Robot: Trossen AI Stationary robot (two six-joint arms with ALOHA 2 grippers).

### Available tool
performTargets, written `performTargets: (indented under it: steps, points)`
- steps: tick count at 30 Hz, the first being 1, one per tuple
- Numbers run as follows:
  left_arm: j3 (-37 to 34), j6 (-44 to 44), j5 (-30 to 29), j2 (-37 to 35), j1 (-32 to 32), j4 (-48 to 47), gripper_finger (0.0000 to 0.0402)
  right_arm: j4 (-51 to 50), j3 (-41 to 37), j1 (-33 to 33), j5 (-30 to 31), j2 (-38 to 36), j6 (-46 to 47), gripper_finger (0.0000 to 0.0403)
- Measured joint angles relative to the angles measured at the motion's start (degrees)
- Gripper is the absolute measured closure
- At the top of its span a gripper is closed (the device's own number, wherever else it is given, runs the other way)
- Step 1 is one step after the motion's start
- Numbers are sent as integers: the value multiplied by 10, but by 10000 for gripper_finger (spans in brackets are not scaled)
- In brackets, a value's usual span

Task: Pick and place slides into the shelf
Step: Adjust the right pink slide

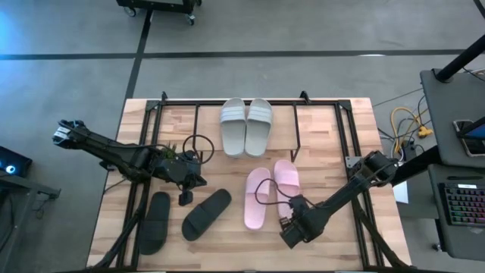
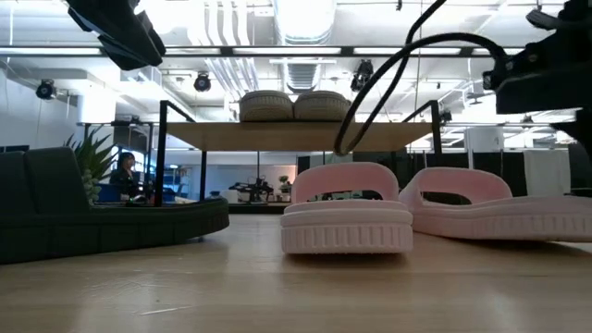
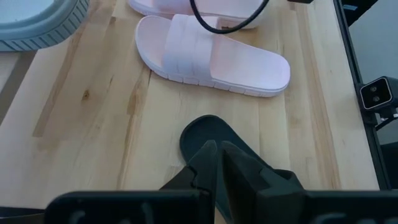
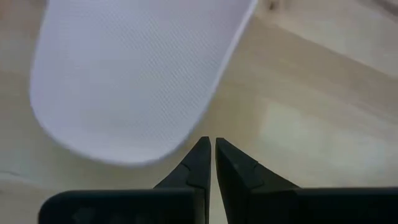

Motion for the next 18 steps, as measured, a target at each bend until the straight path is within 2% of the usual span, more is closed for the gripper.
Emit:
performTargets:
  steps: [4, 6, 12, 18]
  points:
    - [0, 0, 0, 0, 0, 0, 394, 18, 4, 8, -56, -4, -4, 385]
    - [0, 0, 0, 0, 0, 0, 394, 53, 5, 15, -59, -9, -7, 385]
    - [0, 3, 0, 0, 0, 0, 394, 173, 5, 10, -3, -9, -24, 385]
    - [0, 6, 0, 0, 0, -1, 394, 168, 2, -12, 42, 5, -7, 385]
